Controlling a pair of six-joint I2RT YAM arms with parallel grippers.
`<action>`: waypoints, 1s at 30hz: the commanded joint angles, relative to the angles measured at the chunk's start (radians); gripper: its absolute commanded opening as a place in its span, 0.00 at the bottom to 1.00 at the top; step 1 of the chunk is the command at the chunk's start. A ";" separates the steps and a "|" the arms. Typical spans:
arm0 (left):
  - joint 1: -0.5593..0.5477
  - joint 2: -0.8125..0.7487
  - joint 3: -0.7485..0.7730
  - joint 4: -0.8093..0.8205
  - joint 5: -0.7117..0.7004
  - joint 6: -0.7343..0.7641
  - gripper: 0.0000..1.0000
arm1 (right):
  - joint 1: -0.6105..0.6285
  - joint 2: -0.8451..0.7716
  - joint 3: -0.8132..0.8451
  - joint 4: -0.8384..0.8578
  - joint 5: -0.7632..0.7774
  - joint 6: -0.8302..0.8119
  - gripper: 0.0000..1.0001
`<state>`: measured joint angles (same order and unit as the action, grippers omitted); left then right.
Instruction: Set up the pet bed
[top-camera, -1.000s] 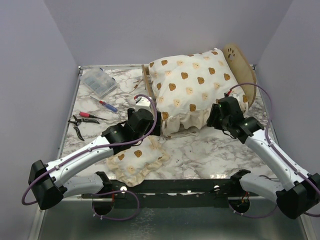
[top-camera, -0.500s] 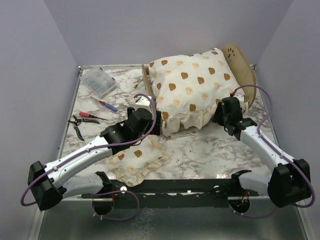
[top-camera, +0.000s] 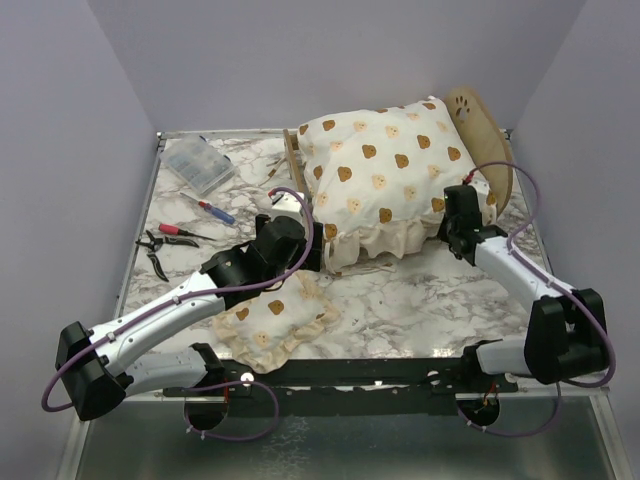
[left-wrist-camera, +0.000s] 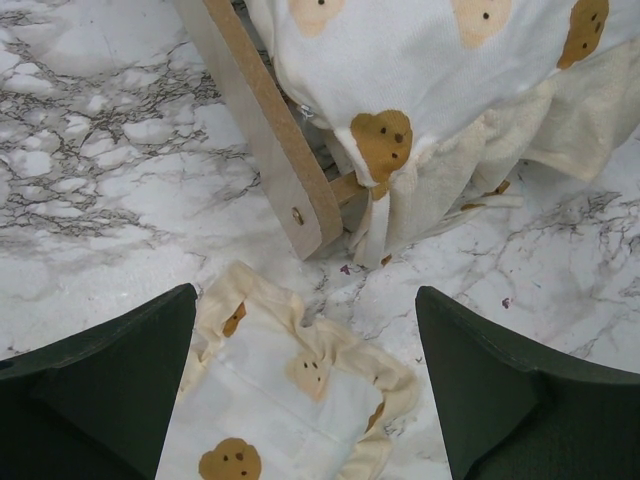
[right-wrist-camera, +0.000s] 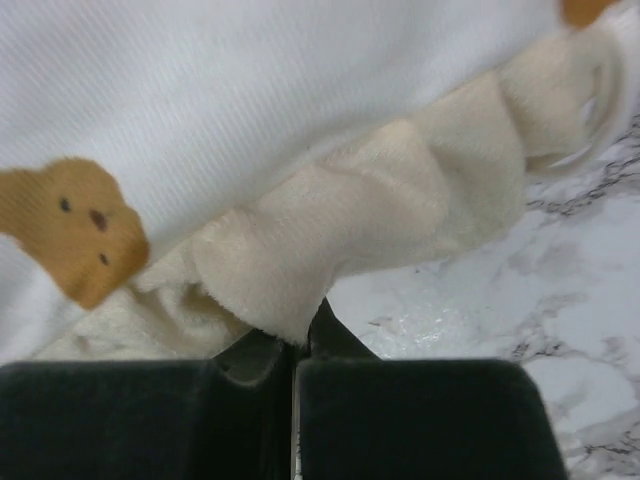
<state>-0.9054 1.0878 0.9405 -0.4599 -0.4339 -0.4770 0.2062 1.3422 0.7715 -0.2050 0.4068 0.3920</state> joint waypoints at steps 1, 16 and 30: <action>-0.006 -0.021 0.022 -0.017 -0.005 0.020 0.92 | -0.008 -0.086 0.154 -0.237 0.107 -0.005 0.01; -0.006 -0.010 0.041 -0.077 -0.057 0.030 0.93 | 0.011 -0.281 0.222 -0.579 -0.119 0.007 0.37; -0.031 0.157 -0.036 0.181 0.083 -0.106 0.84 | 0.234 -0.350 0.006 -0.035 -0.571 0.137 0.58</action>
<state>-0.9100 1.1988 0.9340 -0.4053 -0.3904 -0.5163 0.3847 0.9718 0.8406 -0.4057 -0.0685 0.4564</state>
